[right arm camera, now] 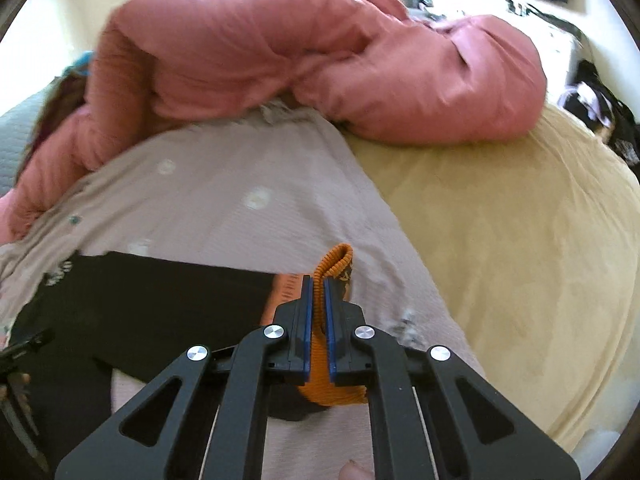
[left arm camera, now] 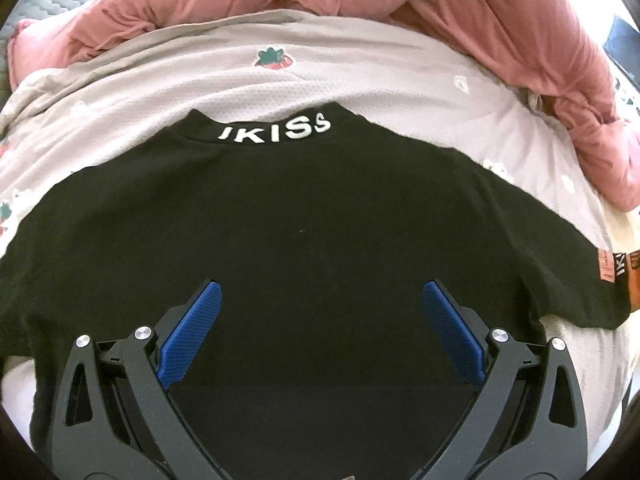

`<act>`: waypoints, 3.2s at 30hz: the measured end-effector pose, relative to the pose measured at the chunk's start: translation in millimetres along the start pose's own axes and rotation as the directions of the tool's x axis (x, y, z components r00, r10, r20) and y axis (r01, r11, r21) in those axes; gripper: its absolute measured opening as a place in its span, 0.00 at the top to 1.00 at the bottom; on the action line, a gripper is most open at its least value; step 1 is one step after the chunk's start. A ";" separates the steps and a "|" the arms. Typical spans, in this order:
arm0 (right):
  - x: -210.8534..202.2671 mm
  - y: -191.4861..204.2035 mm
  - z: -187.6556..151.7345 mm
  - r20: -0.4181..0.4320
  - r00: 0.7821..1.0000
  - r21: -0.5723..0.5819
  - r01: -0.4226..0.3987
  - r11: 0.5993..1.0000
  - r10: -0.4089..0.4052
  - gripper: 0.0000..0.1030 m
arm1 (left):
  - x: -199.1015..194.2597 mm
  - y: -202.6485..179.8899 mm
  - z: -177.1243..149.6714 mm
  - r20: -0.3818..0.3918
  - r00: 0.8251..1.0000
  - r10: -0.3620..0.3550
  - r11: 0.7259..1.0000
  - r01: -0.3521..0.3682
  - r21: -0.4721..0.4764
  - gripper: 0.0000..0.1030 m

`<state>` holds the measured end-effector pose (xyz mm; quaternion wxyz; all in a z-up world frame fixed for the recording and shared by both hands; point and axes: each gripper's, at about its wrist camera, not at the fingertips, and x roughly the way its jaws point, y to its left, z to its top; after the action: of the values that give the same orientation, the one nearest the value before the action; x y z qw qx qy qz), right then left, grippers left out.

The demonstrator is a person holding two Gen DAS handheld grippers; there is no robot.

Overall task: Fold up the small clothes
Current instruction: 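Carry the held sleeve across the shirt body with the right gripper and release, then grasp the folded orange cuff with the left gripper, reposition it, release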

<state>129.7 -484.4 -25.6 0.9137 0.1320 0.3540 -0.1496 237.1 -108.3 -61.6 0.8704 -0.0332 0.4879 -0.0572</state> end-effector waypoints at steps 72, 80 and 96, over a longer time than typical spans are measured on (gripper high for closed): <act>19.8 222.8 -18.5 -0.086 0.918 -0.165 -0.396 0.903 0.386 0.73 | 12.9 21.7 -19.4 -0.011 0.925 -0.379 0.901 0.367 -0.231 0.94; 19.7 220.5 -20.9 -0.095 0.918 -0.168 -0.396 0.903 0.385 0.72 | -43.4 36.2 -3.4 0.165 0.943 -0.289 0.945 0.309 -0.111 0.95; 18.1 276.6 -36.5 -0.124 0.938 -0.334 -0.347 0.876 0.324 0.68 | -77.0 133.8 -12.7 0.241 0.962 -0.126 0.959 0.180 -0.218 0.92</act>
<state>221.7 -220.3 -26.7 0.9227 0.0311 0.3757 0.0808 195.5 34.5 -18.3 0.9026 -0.1812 0.3855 -0.0616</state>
